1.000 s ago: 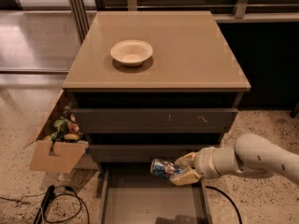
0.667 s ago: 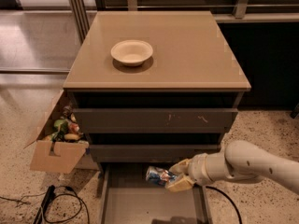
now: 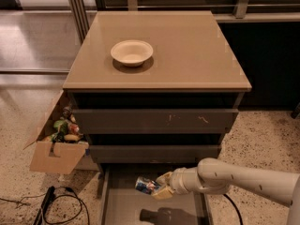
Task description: Place redbull can into bottom drawer
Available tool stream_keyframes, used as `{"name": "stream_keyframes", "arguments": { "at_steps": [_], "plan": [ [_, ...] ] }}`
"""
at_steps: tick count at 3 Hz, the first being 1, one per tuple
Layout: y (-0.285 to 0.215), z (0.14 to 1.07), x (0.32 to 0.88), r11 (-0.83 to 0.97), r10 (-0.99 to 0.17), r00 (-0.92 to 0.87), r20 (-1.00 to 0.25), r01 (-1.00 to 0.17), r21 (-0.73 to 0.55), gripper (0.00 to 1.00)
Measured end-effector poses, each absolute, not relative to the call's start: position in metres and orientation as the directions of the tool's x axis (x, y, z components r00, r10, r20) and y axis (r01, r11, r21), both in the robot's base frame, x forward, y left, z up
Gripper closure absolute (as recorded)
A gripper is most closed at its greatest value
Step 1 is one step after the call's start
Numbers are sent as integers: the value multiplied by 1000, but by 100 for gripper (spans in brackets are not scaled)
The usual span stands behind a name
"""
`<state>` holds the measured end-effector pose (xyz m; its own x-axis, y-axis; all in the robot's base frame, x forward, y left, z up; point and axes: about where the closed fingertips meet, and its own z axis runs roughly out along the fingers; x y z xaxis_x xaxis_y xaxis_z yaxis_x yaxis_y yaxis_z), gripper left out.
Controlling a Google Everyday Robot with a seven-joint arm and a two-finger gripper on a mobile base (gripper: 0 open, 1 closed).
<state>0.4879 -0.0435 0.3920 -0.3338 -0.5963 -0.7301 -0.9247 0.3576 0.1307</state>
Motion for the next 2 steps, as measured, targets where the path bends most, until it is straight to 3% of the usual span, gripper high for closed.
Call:
{"name": "stream_keyframes", "arguments": {
  "at_steps": [2],
  "plan": [
    [-47, 291, 512, 442, -555, -412, -722, -882, 163, 100]
  ]
}}
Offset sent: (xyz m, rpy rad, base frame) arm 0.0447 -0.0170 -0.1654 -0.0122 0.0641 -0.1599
